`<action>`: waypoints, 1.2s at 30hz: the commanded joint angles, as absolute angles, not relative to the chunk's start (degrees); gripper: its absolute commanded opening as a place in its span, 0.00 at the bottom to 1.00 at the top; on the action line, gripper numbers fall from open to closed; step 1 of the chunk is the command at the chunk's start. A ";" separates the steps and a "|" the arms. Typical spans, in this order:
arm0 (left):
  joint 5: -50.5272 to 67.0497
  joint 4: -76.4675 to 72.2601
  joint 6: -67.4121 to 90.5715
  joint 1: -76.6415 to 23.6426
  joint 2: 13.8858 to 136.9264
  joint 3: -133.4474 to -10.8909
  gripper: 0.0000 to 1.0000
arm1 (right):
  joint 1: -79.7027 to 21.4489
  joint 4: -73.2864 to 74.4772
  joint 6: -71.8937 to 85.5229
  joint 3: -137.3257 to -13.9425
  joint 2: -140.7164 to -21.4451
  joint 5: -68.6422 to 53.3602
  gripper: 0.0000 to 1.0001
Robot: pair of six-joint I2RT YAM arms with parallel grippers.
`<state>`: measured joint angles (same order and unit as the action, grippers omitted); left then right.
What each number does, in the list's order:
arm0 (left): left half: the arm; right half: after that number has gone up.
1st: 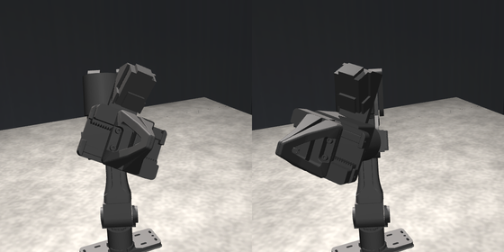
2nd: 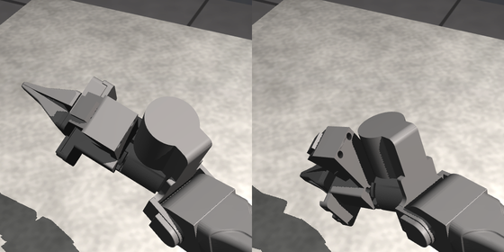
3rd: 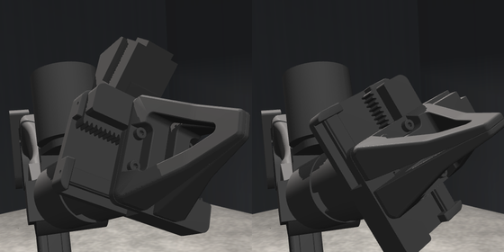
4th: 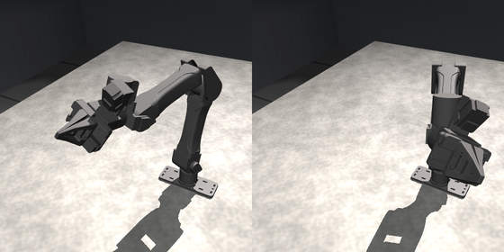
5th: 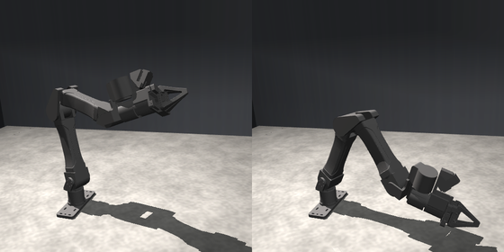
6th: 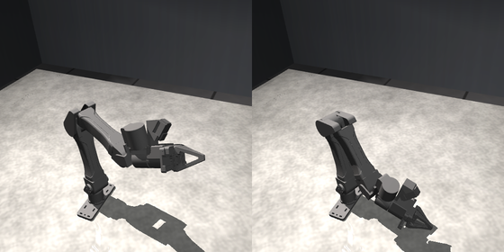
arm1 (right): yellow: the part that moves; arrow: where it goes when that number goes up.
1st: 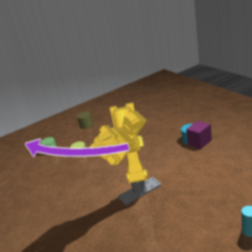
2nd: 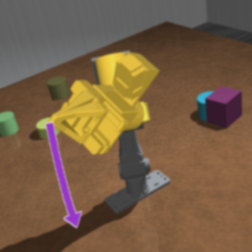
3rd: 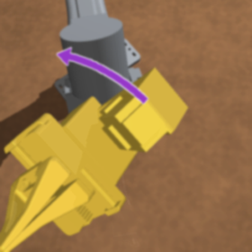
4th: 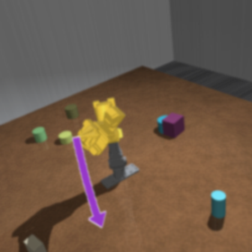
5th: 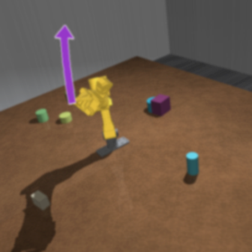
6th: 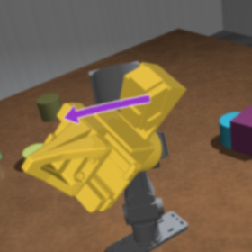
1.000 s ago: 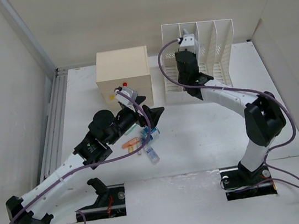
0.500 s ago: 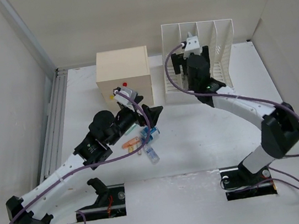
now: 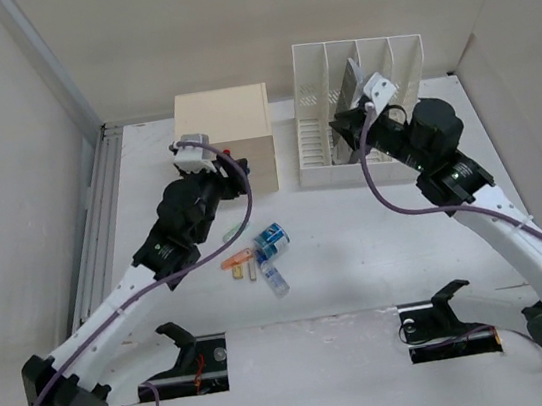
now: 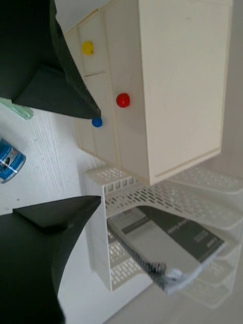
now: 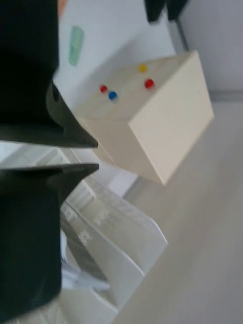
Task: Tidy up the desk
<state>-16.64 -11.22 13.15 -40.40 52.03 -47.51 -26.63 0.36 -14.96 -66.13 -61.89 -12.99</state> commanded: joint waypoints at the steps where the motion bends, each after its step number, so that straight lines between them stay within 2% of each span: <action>1: -15.30 -9.23 14.94 -37.01 57.37 -51.15 0.55 | -25.58 7.91 -14.06 -63.29 -62.75 -25.19 0.29; 2: -13.38 -9.23 14.94 -35.09 58.44 -51.94 0.49 | -24.62 7.91 -13.54 -62.67 -62.75 -26.53 0.44; 4: -9.97 -9.23 16.25 -32.45 60.55 -52.73 0.43 | -23.56 8.53 -13.54 -62.67 -62.75 -29.60 0.48; 6: -5.65 -9.23 17.57 -28.14 63.71 -53.53 0.31 | -22.85 8.53 -13.01 -62.67 -62.75 -31.20 0.48; 9: 0.96 -9.84 18.11 -23.84 65.92 -54.05 0.32 | -21.53 8.53 -12.48 -62.67 -61.97 -31.82 0.43; 10: 2.10 -9.84 18.11 -23.04 66.61 -54.05 0.40 | -20.92 8.53 -12.48 -62.67 -61.96 -31.82 0.42; 12: 3.42 -11.33 18.11 -21.19 67.32 -53.44 0.45 | -20.92 8.53 -12.48 -62.05 -60.83 -32.34 0.42; 21: 9.84 -13.97 18.11 -17.84 71.28 -53.44 0.49 | -20.92 9.05 -12.48 -62.57 -61.35 -33.92 0.40; 27: 9.84 -14.50 18.63 -17.84 72.86 -54.49 0.49 | -20.92 9.58 -11.95 -62.58 -61.35 -33.93 0.40; 31: 6.51 -14.50 19.78 -18.46 73.48 -55.54 0.42 | -20.92 9.58 -11.95 -62.58 -61.35 -33.93 0.39; 36: 0.80 -10.38 20.39 -20.57 76.28 -58.88 0.39 | -20.92 9.58 -11.43 -62.58 -61.35 -33.93 0.39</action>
<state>4.45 -10.39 19.62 -19.57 75.90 -55.18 -21.06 10.39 -12.19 -61.87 -61.87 -32.64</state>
